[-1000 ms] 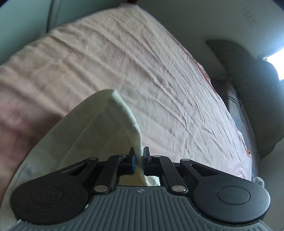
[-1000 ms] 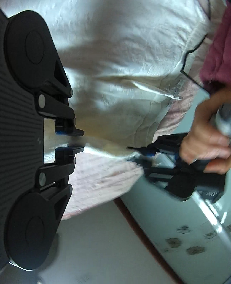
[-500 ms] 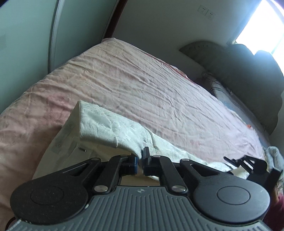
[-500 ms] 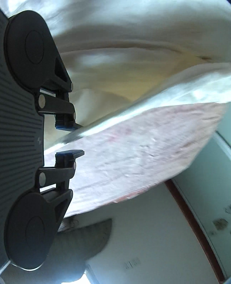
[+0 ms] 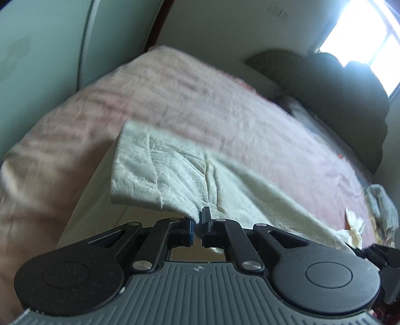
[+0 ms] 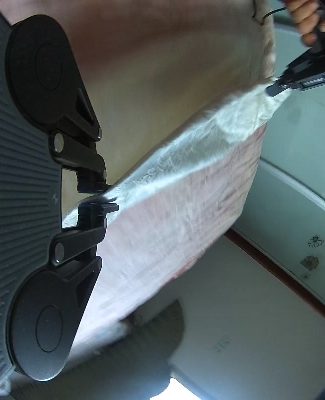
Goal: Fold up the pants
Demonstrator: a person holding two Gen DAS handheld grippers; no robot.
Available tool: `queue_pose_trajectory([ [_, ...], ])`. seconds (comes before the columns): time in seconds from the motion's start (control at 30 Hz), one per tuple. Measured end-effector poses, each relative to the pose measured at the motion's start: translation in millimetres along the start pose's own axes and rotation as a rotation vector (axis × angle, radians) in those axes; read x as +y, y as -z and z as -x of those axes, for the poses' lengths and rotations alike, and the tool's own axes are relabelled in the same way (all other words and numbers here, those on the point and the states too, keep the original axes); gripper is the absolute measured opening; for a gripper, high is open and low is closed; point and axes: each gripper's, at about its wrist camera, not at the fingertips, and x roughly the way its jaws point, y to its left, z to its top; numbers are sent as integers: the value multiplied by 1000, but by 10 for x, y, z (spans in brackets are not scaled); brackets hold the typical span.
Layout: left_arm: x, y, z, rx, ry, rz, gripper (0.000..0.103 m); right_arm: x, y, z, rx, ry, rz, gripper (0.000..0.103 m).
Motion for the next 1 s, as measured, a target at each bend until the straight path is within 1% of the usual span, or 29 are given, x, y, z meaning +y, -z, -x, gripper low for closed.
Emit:
queue_pose_trajectory([
  [0.07,96,149,-4,32,-18,19,5,161,104,95,20,-51,-40,7],
  [0.17,240,301,-2,62,-37,57,6,361,251,52,55,-89,-69,7],
  [0.23,277,341,28,59,-40,72,6,401,277,2,57,-90,-86,7],
  [0.3,243,342,78,36,-63,54,6,396,225,-38,50,-80,-90,7],
  [0.37,176,391,95,6,-94,4,6,465,265,-1,45,-66,-85,7],
  [0.43,159,462,9,-10,-127,-37,6,508,343,-150,60,-73,-104,7],
  [0.47,186,493,-62,-8,-155,-30,6,548,378,-195,63,-70,-110,7],
  [0.5,226,506,-114,7,-166,6,6,575,400,-203,51,-53,-115,7],
  [0.53,268,516,-99,-7,-155,44,6,595,441,-142,47,-39,-122,8],
  [0.57,279,507,-56,-37,-153,46,6,685,426,-102,46,-9,-107,8],
  [0.6,267,494,-14,-70,-173,24,6,750,399,-34,34,26,-87,8],
  [0.63,248,484,5,-95,-202,-6,6,783,376,-7,23,34,-84,8],
  [0.67,237,490,1,-108,-222,-26,6,805,365,-16,20,14,-99,8],
  [0.7,248,498,-36,-102,-231,-40,6,831,367,-50,20,2,-115,8],
  [0.73,262,504,-102,-75,-242,-44,6,876,381,-96,24,8,-112,8],
  [0.77,302,522,-166,-44,-243,-31,6,937,389,-104,23,29,-83,9],
  [0.8,325,545,-181,-44,-240,-25,7,963,384,-113,19,45,-67,9],
  [0.87,319,568,-165,-55,-251,-43,12,944,389,-122,18,49,-93,9],
  [0.9,325,568,-155,-56,-264,-45,19,922,391,-124,17,46,-105,10],
  [0.97,369,564,-126,-53,-262,-31,22,878,369,-107,43,49,-110,19],
  [1.0,389,557,-104,-53,-267,-24,27,849,358,-62,60,56,-101,23],
])
